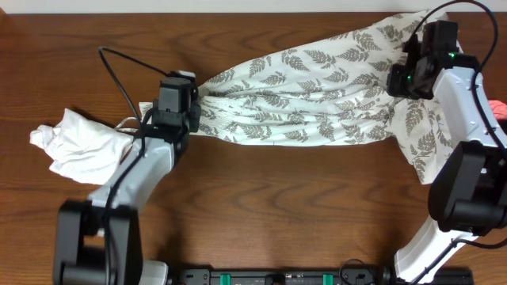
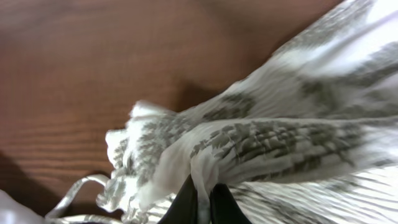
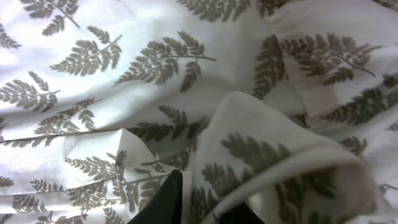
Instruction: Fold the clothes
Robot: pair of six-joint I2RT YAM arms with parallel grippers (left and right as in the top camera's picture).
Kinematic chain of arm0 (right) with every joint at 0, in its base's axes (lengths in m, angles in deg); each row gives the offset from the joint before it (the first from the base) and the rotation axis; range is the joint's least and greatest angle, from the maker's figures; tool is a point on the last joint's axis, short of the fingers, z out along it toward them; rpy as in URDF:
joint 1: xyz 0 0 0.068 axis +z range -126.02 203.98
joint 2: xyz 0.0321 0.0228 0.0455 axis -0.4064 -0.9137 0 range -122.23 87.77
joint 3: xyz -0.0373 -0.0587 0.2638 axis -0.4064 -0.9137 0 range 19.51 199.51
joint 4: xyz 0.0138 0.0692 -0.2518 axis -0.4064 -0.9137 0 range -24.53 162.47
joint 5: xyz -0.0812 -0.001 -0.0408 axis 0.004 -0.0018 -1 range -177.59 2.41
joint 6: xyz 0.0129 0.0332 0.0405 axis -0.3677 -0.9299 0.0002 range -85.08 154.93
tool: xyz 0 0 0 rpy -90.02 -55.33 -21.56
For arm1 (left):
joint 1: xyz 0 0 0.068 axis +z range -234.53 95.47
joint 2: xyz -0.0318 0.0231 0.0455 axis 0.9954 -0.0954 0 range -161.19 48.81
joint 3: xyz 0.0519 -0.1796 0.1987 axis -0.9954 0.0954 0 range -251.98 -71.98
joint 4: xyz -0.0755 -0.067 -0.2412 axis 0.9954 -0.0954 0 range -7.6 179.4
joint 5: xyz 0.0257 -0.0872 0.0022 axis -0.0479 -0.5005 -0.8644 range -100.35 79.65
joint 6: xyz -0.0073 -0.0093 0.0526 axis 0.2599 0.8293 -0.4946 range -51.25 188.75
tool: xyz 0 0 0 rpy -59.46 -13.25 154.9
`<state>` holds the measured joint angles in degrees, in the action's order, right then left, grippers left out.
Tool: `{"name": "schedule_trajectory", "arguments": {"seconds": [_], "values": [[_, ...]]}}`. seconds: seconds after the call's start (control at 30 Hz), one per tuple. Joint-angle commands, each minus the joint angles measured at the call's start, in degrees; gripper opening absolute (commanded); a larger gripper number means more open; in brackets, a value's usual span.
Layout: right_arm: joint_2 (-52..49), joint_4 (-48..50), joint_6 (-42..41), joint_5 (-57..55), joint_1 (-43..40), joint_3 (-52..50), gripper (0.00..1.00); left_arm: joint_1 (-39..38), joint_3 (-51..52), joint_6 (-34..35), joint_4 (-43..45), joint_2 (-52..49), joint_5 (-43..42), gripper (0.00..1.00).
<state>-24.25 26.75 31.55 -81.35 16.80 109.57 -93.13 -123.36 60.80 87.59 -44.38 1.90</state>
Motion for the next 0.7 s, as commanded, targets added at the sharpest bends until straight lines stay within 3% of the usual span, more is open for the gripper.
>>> {"name": "schedule_trajectory", "arguments": {"seconds": [0.0, 0.27, 0.57, 0.67], "values": [[-0.11, 0.63, 0.28, 0.42, 0.85, 0.94, 0.15, 3.06, -1.27, 1.01, 0.57, -3.41, 1.57, 0.06], [-0.11, 7.58, 0.26, 0.15, 0.72, 0.94, 0.12, 7.02, -1.27, 2.21, -2.89, -5.31, 1.55, 0.06], [-1.09, 17.62, 2.27, 0.0, 0.57, 0.94, 0.14, 7.08, -1.27, 2.23, -3.63, -5.31, 1.55, 0.06], [-2.03, 18.21, 2.27, 0.0, 0.44, 0.94, 0.19, 7.08, -1.27, 2.23, -3.96, -5.31, 1.55, 0.06]]}}
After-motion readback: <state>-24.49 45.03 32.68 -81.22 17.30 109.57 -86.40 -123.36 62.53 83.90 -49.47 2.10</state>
